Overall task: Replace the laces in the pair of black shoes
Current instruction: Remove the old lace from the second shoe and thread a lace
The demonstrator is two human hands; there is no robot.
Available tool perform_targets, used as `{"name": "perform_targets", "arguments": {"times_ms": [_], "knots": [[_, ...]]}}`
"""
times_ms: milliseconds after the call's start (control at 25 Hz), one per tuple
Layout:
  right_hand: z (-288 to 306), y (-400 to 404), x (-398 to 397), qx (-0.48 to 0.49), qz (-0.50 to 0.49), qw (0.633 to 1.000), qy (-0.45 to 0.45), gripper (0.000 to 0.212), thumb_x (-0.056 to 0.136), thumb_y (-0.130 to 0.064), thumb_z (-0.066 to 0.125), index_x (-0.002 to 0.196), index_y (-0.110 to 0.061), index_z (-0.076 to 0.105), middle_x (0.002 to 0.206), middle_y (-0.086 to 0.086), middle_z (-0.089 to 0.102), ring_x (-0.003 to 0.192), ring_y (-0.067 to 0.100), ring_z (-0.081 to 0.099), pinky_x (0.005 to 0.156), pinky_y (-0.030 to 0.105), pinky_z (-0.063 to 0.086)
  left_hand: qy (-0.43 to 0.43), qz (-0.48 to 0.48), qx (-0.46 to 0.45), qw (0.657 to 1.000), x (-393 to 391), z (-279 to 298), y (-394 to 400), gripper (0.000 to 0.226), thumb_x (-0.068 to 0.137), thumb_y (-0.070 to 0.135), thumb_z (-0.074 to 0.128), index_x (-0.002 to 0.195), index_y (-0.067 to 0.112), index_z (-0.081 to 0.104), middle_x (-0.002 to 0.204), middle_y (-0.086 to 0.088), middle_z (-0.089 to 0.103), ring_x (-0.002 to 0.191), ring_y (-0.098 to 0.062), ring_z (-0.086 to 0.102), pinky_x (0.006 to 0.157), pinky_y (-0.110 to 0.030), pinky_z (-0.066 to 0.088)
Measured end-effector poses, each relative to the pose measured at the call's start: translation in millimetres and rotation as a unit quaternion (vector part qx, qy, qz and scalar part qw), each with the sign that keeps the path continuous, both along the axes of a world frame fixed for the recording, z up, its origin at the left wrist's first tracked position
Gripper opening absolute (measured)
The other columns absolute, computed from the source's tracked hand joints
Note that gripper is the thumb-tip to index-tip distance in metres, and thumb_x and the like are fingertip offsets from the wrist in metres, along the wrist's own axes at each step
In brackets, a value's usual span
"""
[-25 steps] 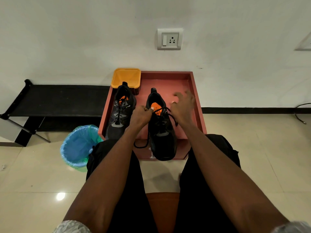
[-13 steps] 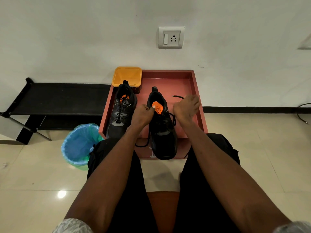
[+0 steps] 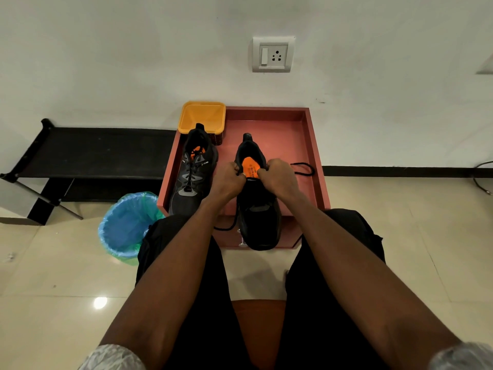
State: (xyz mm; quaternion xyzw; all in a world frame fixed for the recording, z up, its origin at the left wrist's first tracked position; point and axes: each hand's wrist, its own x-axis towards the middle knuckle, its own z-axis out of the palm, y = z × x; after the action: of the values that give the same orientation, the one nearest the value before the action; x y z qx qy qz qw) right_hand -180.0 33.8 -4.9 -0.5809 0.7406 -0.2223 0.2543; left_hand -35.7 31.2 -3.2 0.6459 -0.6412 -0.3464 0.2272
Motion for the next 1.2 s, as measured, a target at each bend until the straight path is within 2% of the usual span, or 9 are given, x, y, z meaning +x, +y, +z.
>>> {"name": "perform_targets", "arguments": {"times_ms": [160, 400, 520, 640, 720, 880, 1000, 1120, 1200], "knots": [[-2, -2, -14, 0.017, -0.035, 0.994, -0.102, 0.024, 0.082, -0.008, 0.053, 0.059, -0.010, 0.046, 0.056, 0.006, 0.043, 0.051, 0.020, 0.042, 0.048, 0.030, 0.034, 0.033, -0.028, -0.003, 0.999, 5, 2, 3, 0.032, 0.094, 0.003, 0.055, 0.068, 0.013, 0.039, 0.065, -0.003, 0.042, 0.057, -0.011, 0.037, 0.045, -0.013, 0.029], [-1, -2, -15, 0.001, -0.010, 0.996, -0.092, 0.020, 0.086, -0.016, 0.055, 0.068, -0.013, 0.050, 0.061, 0.004, 0.048, 0.053, 0.018, 0.045, 0.053, 0.033, 0.038, 0.138, 0.012, 0.070, 0.988, -1, -3, 1, 0.013, 0.102, 0.016, 0.047, 0.092, 0.008, 0.046, 0.071, -0.012, 0.059, 0.051, -0.017, 0.054, 0.044, -0.021, 0.044], [-3, 1, -9, -0.030, 0.033, 0.996, -0.078, 0.022, 0.090, -0.015, 0.058, 0.111, -0.008, 0.062, 0.098, 0.007, 0.063, 0.087, 0.023, 0.061, 0.074, 0.037, 0.052, 0.133, 0.032, 0.068, 0.988, -4, -10, 0, 0.018, 0.101, 0.027, 0.051, 0.093, 0.013, 0.043, 0.067, -0.008, 0.056, 0.051, -0.015, 0.049, 0.049, -0.028, 0.042], [-8, 1, 0, -0.027, 0.121, 0.992, -0.001, 0.036, 0.091, -0.011, 0.057, 0.126, -0.011, 0.065, 0.141, 0.014, 0.044, 0.130, 0.034, 0.039, 0.107, 0.046, 0.040, 0.122, 0.043, 0.048, 0.990, -4, -14, -2, 0.025, 0.098, 0.035, 0.055, 0.085, 0.018, 0.042, 0.075, -0.009, 0.051, 0.065, -0.020, 0.046, 0.059, -0.036, 0.039], [-10, 4, 5, 0.004, 0.162, 0.985, 0.061, 0.034, 0.093, -0.008, 0.054, 0.124, -0.009, 0.067, 0.153, 0.014, 0.032, 0.140, 0.036, 0.024, 0.113, 0.049, 0.031, 0.117, 0.046, 0.044, 0.991, -5, -13, -2, 0.027, 0.097, 0.035, 0.057, 0.082, 0.019, 0.042, 0.077, -0.009, 0.049, 0.067, -0.020, 0.044, 0.061, -0.036, 0.038], [-12, 9, 8, -0.024, 0.132, 0.990, 0.034, 0.022, 0.089, 0.000, 0.054, 0.109, 0.005, 0.065, 0.153, 0.019, 0.031, 0.138, 0.037, 0.030, 0.108, 0.049, 0.038, 0.083, 0.033, 0.029, 0.996, -4, -12, -1, 0.026, 0.097, 0.036, 0.057, 0.087, 0.014, 0.047, 0.079, -0.008, 0.050, 0.070, -0.019, 0.045, 0.061, -0.034, 0.036], [-10, 14, 11, -0.082, 0.117, 0.990, -0.010, 0.008, 0.088, 0.003, 0.051, 0.094, 0.004, 0.056, 0.148, 0.020, 0.034, 0.110, 0.036, 0.054, 0.087, 0.046, 0.050, 0.066, 0.019, 0.020, 0.997, -1, -12, -3, 0.028, 0.097, 0.037, 0.058, 0.086, 0.013, 0.048, 0.079, -0.008, 0.053, 0.070, -0.019, 0.047, 0.060, -0.033, 0.037], [-6, 14, 13, -0.086, 0.002, 0.993, -0.081, 0.007, 0.088, 0.004, 0.047, 0.086, -0.003, 0.049, 0.120, 0.015, 0.048, 0.072, 0.022, 0.052, 0.060, 0.037, 0.045, 0.044, 0.013, 0.009, 0.999, 0, -11, -5, 0.028, 0.096, 0.035, 0.060, 0.083, 0.012, 0.050, 0.081, -0.012, 0.059, 0.074, -0.024, 0.055, 0.064, -0.034, 0.040], [-9, 6, 10, -0.054, -0.140, 0.970, -0.189, 0.004, 0.084, -0.001, 0.047, 0.084, -0.003, 0.050, 0.096, 0.013, 0.052, 0.070, 0.023, 0.051, 0.056, 0.035, 0.039, 0.034, 0.009, 0.003, 0.999, 1, -10, -6, 0.029, 0.096, 0.033, 0.061, 0.082, 0.009, 0.054, 0.080, -0.014, 0.062, 0.074, -0.026, 0.058, 0.065, -0.033, 0.042]]}}
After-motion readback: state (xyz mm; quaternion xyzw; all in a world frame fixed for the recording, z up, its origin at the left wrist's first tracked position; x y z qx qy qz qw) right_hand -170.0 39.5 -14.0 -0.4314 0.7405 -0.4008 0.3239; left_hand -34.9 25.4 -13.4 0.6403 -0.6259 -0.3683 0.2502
